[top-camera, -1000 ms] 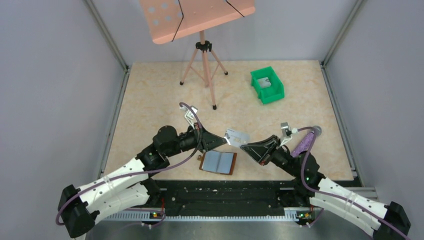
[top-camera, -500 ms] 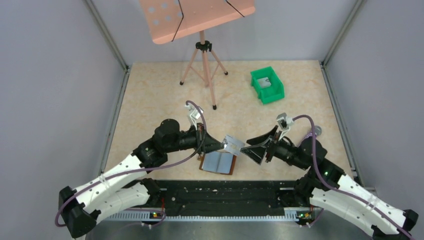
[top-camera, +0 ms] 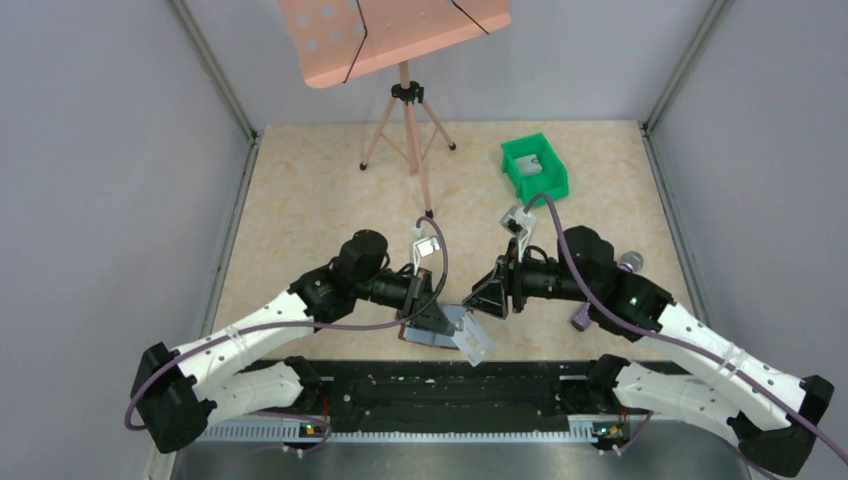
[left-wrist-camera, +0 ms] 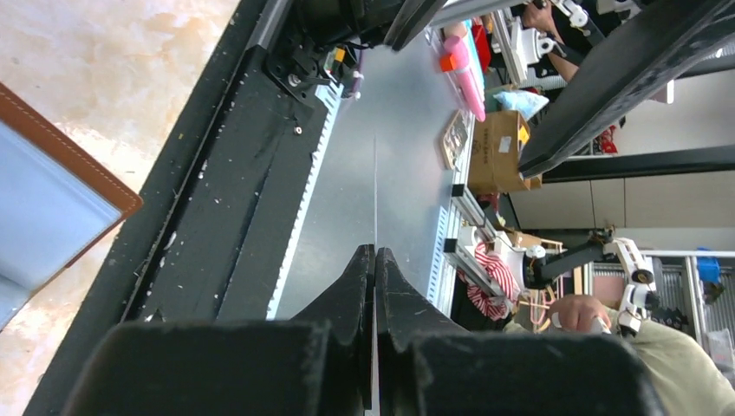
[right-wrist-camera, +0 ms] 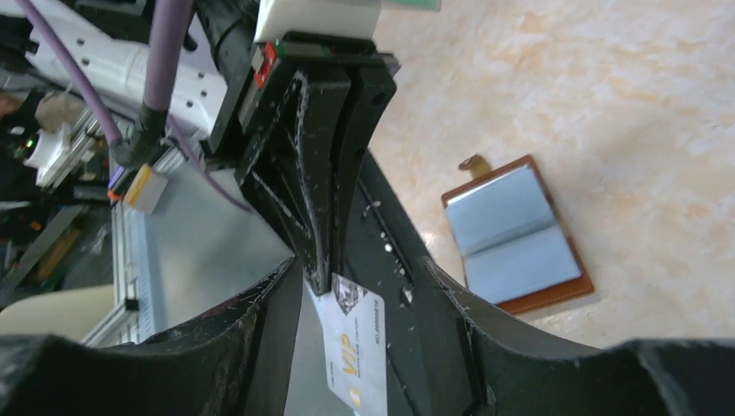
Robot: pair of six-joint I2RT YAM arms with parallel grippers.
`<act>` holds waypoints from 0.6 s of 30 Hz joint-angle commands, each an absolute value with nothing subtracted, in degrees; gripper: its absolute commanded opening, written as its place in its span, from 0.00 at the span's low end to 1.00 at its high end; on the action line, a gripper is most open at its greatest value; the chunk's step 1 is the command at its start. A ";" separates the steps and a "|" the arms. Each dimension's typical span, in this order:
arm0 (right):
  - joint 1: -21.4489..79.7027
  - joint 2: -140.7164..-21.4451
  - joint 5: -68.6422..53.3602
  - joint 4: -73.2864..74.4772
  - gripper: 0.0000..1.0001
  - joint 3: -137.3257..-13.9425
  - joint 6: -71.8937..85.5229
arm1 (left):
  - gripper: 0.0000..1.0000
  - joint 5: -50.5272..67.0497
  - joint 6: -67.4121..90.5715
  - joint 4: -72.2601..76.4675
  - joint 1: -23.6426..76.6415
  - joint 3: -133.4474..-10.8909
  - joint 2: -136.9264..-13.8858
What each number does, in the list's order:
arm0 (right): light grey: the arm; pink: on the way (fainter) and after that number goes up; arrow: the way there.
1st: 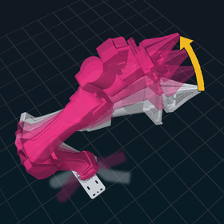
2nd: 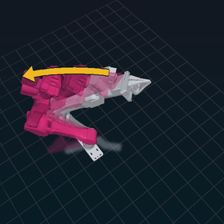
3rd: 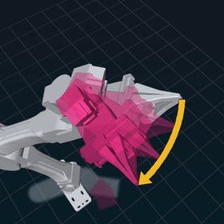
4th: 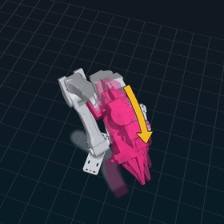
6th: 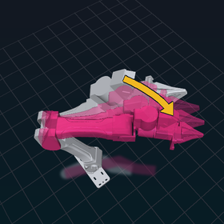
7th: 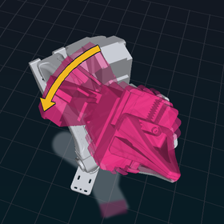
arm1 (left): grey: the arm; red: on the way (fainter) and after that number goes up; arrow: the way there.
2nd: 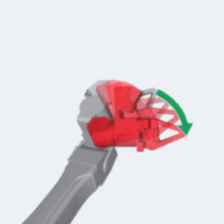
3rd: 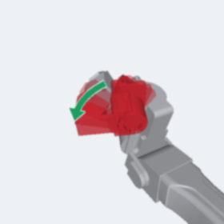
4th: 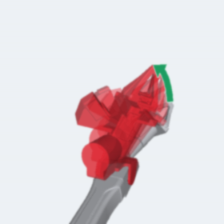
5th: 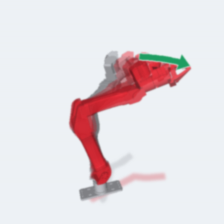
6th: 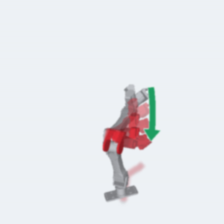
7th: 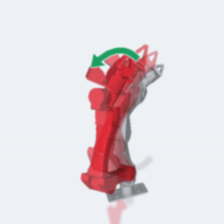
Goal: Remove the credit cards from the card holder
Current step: Place the credit card in the storage box.
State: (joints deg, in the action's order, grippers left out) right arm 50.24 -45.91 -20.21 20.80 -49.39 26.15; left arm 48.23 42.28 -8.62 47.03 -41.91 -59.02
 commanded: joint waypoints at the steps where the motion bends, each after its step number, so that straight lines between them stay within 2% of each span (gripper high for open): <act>1: 49.05 -47.10 -30.70 19.89 0.50 -48.47 27.15 | 0.00 52.59 41.48 -6.72 46.90 -43.33 -56.96; 6: 48.96 -46.28 -34.68 12.93 0.51 -43.53 32.15 | 0.00 53.89 43.26 -3.30 46.93 -40.88 -56.71; 12: 48.86 -48.92 -38.93 11.43 0.51 -40.65 33.08 | 0.00 55.22 43.33 -1.11 46.87 -40.03 -59.34; 16: 48.85 -49.69 -40.91 9.79 0.40 -40.34 33.40 | 0.00 55.45 43.61 0.92 46.93 -39.48 -59.41; 18: 48.78 -49.40 -40.31 8.89 0.20 -39.97 33.66 | 0.00 55.27 43.91 2.14 46.93 -39.35 -59.16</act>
State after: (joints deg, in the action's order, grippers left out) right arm 49.58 -49.91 -38.00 13.91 -40.01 32.75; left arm 53.60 43.59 -3.81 47.03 -39.86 -59.70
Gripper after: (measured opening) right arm 0.345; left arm 0.011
